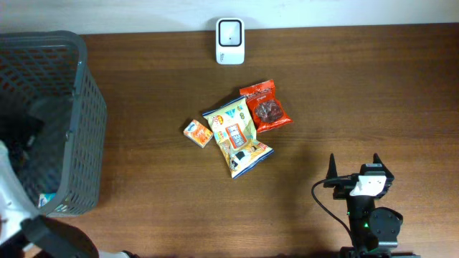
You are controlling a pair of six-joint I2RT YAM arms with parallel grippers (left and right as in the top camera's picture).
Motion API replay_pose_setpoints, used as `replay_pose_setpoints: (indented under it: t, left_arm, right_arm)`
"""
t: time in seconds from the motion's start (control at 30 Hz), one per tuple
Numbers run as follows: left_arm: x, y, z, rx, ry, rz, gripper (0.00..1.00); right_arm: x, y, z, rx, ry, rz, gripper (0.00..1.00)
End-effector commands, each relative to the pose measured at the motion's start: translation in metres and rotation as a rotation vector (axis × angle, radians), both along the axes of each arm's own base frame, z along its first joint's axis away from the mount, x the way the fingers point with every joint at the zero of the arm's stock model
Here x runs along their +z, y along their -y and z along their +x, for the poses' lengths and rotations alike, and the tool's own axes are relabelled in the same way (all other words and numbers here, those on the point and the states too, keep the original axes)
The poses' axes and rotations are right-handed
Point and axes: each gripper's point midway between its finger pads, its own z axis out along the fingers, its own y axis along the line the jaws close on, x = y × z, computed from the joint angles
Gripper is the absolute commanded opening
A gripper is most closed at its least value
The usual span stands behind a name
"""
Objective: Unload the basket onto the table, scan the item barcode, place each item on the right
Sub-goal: 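Reach into the basket and grasp the green-white tissue pack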
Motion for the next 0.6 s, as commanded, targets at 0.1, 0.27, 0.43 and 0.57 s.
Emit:
replay_pose_setpoints:
  t: [0.1,0.27,0.43,0.57]
  left_arm:
    - [-0.067,-0.012,-0.019,0.111,-0.102,0.054,0.99]
    - [-0.092,-0.008,-0.025,0.111,-0.129,0.039,0.99]
    - [-0.122,-0.001,-0.034,0.107,-0.193,-0.006,0.95]
    - [-0.144,0.003,-0.040,0.102,-0.254,-0.048,0.85]
  right_arm:
    - [-0.004,-0.001,0.000,0.001,-0.005,-0.007,0.98]
    - [-0.003,-0.001,0.000,0.001,-0.005,-0.007,0.98]
    - [-0.004,-0.001,0.000,0.001,-0.005,-0.007,0.99]
    - [-0.004,-0.001,0.000,0.001,-0.005,-0.007,0.98]
